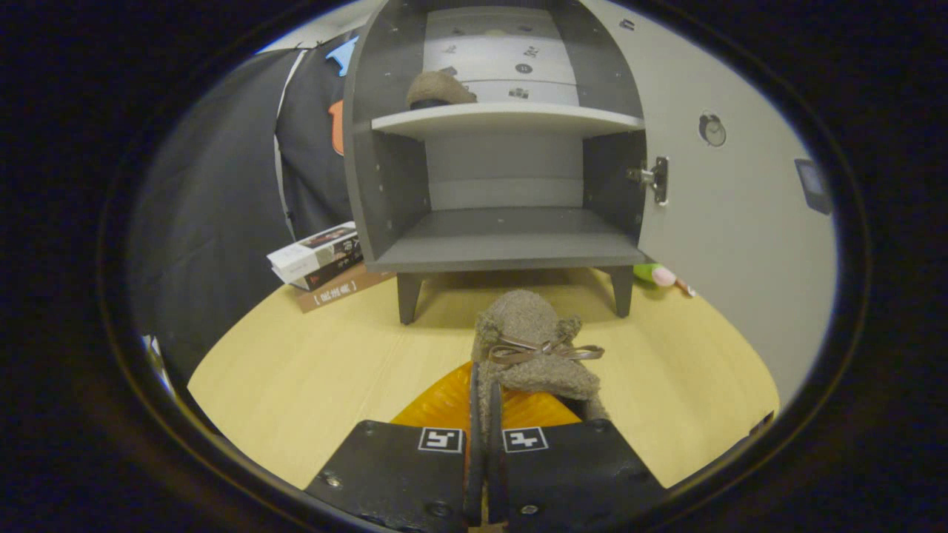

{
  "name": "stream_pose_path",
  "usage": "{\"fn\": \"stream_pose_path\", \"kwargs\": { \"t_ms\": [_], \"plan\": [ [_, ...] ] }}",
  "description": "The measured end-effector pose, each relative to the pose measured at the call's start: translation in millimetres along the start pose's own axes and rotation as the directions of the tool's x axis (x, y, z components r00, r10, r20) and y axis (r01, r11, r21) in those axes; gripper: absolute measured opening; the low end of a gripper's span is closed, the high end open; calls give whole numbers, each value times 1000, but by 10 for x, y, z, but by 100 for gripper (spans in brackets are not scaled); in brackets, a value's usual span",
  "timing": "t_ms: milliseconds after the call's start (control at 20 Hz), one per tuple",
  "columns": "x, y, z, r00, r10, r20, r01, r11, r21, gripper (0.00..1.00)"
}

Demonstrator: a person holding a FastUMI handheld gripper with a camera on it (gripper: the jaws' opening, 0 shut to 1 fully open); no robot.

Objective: Open the shoe cabinet door, grab the shoes and put them into the shoe cabinet, then close the shoe cabinet door.

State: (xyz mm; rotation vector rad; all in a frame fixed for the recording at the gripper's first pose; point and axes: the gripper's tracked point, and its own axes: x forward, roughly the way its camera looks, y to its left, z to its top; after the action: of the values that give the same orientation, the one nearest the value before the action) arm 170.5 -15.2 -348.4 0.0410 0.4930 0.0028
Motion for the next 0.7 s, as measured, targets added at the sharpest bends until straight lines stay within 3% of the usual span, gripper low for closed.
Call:
{"fn": "stream_pose_path", "kwargs": {
  "t_ms": [550,700],
  "plan": [
    [-581,5,1705,959,10,284,-22,999,37,7],
    [-656,-10,2174,950,27,311,-41,998,39,7]
  ]
}}
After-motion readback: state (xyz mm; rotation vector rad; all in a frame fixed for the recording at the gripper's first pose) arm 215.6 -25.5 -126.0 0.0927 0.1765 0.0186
